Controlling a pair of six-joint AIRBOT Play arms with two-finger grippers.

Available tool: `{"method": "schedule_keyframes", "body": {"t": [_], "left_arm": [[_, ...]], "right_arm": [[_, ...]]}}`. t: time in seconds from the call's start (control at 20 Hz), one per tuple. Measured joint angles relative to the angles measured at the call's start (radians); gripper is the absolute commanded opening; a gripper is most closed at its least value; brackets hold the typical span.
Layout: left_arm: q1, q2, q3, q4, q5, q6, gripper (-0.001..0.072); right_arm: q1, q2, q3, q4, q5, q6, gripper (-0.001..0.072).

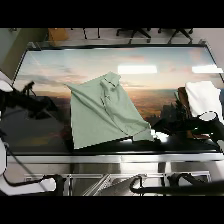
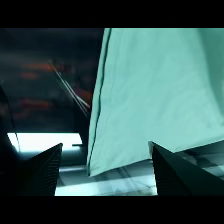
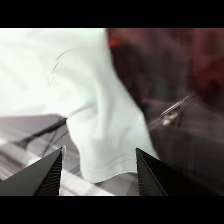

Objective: Fold the shirts.

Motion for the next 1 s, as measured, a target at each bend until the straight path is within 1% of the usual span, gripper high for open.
{"method": "schedule_keyframes", "body": {"t": [0.1,0.2,0.35,0.45,0.5,0.55,0.6,0.65,0.7,0.85,0.9,1.0], "left_arm": [[-0.002,0.121,-0.261,-0.007,0.075,0.009,0.0601],[-0.004,0.206,-0.48,-0.056,0.171,0.041,0.0601],[-0.02,0.264,-0.693,-0.177,0.309,0.122,0.0599],[-0.064,0.262,-0.755,-0.27,0.356,0.167,0.0599],[-0.094,0.248,-0.764,-0.299,0.377,0.18,0.0551],[-0.13,0.227,-0.764,-0.32,0.402,0.191,0.0293],[-0.16,0.2,-0.756,-0.323,0.431,0.201,0.0049],[-0.189,0.168,-0.737,-0.326,0.454,0.21,0.0017],[-0.212,0.142,-0.711,-0.334,0.46,0.215,0.0015],[-0.253,0.089,-0.61,-0.322,0.462,0.223,0.0013],[-0.254,0.09,-0.573,-0.315,0.443,0.223,0.0013],[-0.243,0.133,-0.48,-0.333,0.358,0.223,0.0013]], "right_arm": [[0.049,-0.014,0.004,0.005,0.014,-0.018,0.0497],[0.094,-0.031,0.006,0.006,0.014,-0.029,0.0496],[0.143,-0.065,0.007,0.006,0.002,-0.043,0.0496],[0.161,-0.091,0.008,0.005,-0.009,-0.048,0.0496],[0.166,-0.105,0.008,0.005,-0.01,-0.051,0.0495],[0.17,-0.118,0.008,0.005,-0.013,-0.051,0.0468],[0.172,-0.127,0.008,0.006,-0.014,-0.051,0.0246],[0.174,-0.134,0.008,0.008,-0.015,-0.053,0.0059],[0.176,-0.139,0.008,0.014,-0.015,-0.061,0.0019],[0.178,-0.146,0.024,0.064,0.002,-0.098,0.0018],[0.177,-0.147,0.043,0.089,0.018,-0.107,0.0018],[0.164,-0.145,0.126,0.157,0.082,-0.124,0.0017]]}}
